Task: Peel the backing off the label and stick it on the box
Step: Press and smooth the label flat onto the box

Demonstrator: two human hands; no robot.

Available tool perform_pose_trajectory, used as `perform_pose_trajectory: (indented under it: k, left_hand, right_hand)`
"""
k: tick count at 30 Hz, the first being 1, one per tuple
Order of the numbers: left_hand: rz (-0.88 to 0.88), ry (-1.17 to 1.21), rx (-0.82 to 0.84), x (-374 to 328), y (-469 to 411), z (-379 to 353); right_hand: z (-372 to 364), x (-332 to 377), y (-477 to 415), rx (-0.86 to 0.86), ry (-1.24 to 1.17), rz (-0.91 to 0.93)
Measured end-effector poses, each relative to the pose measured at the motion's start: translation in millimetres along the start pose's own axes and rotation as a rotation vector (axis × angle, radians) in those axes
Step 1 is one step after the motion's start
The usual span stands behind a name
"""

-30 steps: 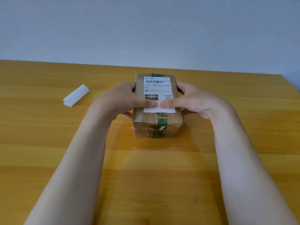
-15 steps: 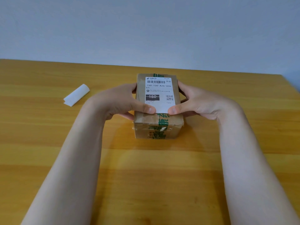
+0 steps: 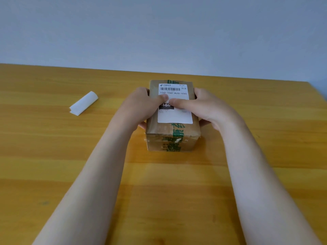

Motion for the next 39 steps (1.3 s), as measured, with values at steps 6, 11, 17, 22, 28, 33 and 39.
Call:
perform_pose_trajectory:
  k: [6, 11, 17, 22, 28, 33, 39]
  left_hand:
    - [-0.041, -0.035, 0.029, -4.5, 7.9, -1.2]
    - [-0.101, -0.084, 0.1, -7.1, 13.2, -3.0]
    - [-0.168, -0.112, 0.332, -6.5, 17.5, 2.3]
    - [-0.159, -0.091, 0.433, -3.5, 20.5, 5.3]
    - [-0.012, 0.006, 0.126, -7.6, 19.3, -0.4]
    - [-0.041, -0.035, -0.011, -7.4, 16.2, -6.4]
    - [-0.059, 0.015, 0.131, -2.8, 10.5, 2.4]
  right_hand:
    - [6.6, -2.1, 1.4, 0.158, -0.008, 0.015]
    - [7.8, 0.9, 4.1, 0.294, -0.007, 0.047]
    - [6.1, 1.5, 9.3, 0.289, 0.095, -0.012]
    - [1.9, 3.0, 6.4, 0.189, 0.051, -0.037]
    - [1.3, -2.1, 2.2, 0.049, 0.02, -0.139]
    - [-3.1, -1.2, -0.6, 0.006, 0.052, -0.092]
    - [2.7, 2.3, 2.7, 0.082, -0.002, -0.027]
Point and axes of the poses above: each hand's wrist, its own y-axis away from the middle knuckle, its own z-axis out of the back of the hand, x = y × z, the point moved 3 cm from there along -y, towards the middle knuckle, and after that the axes turned 12 degrees about z, right-handed, at the moved point
